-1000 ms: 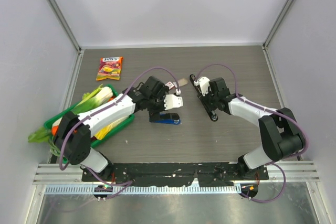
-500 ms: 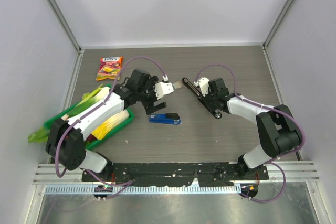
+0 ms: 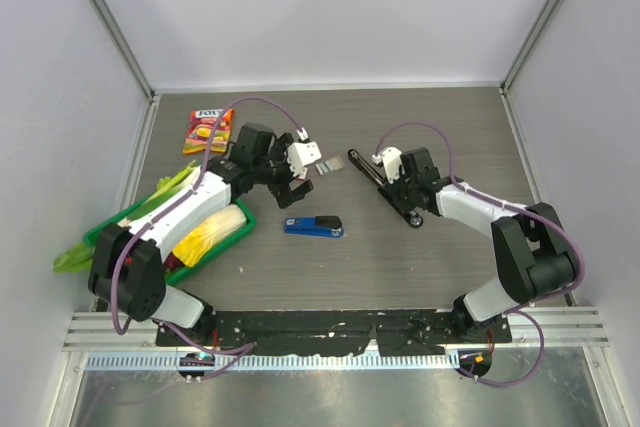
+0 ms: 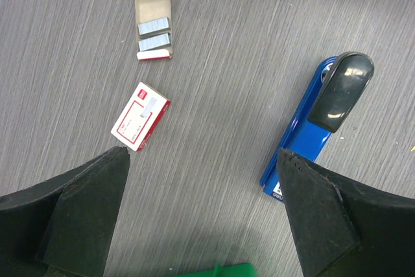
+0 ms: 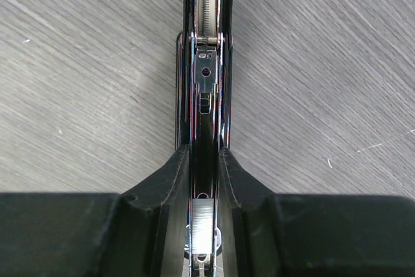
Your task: Load the staples into the stapler
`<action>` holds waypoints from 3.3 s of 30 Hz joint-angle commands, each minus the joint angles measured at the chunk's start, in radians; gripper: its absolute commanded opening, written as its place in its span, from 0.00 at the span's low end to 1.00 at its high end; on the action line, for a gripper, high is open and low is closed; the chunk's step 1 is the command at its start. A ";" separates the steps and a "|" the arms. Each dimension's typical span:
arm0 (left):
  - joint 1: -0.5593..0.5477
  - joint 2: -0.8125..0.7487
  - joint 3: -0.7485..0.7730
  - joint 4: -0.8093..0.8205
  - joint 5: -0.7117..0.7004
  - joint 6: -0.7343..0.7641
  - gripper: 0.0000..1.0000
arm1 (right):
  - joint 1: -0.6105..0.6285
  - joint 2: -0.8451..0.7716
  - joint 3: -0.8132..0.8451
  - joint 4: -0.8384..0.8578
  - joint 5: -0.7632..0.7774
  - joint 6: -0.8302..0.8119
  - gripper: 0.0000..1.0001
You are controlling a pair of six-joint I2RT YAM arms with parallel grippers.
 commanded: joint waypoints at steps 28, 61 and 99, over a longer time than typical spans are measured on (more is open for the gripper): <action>0.094 0.154 0.019 0.254 0.363 -0.078 1.00 | -0.053 -0.334 0.002 -0.045 -0.334 -0.018 0.01; 0.131 0.189 0.014 0.349 0.541 -0.104 1.00 | -0.057 -0.373 -0.063 -0.122 -0.388 -0.143 0.01; 0.120 0.466 0.373 -0.130 0.608 0.260 1.00 | -0.053 -0.221 -0.212 -0.099 -0.248 -0.350 0.01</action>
